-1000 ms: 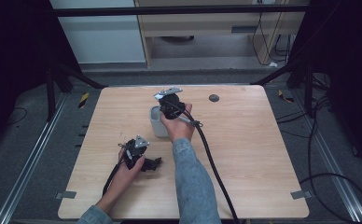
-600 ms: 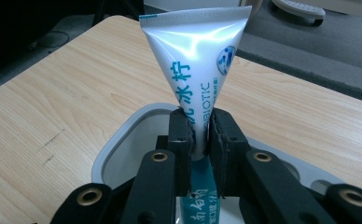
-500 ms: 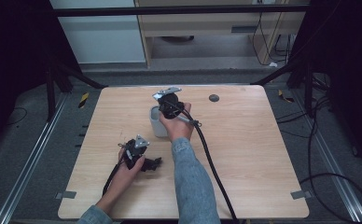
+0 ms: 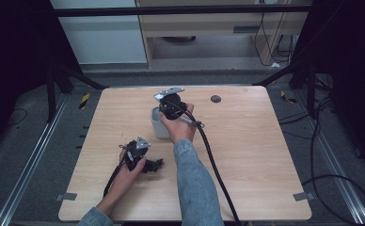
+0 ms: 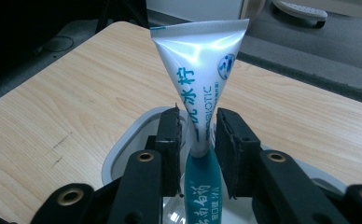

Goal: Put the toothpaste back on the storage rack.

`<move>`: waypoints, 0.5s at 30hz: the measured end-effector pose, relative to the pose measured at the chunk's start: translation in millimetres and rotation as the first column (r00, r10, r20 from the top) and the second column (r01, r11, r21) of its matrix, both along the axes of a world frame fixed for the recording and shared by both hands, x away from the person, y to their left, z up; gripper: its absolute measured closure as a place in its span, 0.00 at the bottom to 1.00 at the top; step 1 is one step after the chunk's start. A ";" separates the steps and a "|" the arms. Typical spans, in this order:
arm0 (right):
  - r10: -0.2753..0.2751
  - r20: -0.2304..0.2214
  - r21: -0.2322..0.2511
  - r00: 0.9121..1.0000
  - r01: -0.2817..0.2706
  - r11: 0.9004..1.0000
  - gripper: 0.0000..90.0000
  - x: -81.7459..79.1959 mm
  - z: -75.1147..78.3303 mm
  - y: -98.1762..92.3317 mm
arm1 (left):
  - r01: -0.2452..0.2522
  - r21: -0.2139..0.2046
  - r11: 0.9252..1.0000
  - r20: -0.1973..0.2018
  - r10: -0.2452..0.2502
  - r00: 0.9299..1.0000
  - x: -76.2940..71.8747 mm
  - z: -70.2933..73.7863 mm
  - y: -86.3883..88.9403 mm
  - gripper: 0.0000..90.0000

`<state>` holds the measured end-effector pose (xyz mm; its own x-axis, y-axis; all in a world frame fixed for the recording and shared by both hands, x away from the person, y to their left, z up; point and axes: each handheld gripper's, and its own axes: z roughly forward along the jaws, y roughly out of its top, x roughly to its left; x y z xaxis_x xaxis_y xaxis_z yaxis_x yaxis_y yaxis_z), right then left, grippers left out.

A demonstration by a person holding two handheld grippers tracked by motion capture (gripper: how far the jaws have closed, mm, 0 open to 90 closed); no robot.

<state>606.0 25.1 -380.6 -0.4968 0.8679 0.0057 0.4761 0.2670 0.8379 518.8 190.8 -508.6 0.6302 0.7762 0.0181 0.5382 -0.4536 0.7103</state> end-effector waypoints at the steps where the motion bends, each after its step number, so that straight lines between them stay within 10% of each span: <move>1: -0.001 -0.001 0.002 1.000 0.001 1.000 0.76 -0.8 0.4 -0.2 | 0.000 0.000 1.000 0.000 0.000 1.000 0.0 0.0 0.0 0.00; 15: 0.003 -0.015 0.022 1.000 -0.003 1.000 0.53 -8.9 7.8 -8.0 | -0.002 -0.001 1.000 0.001 0.002 1.000 0.0 -0.1 -0.1 0.00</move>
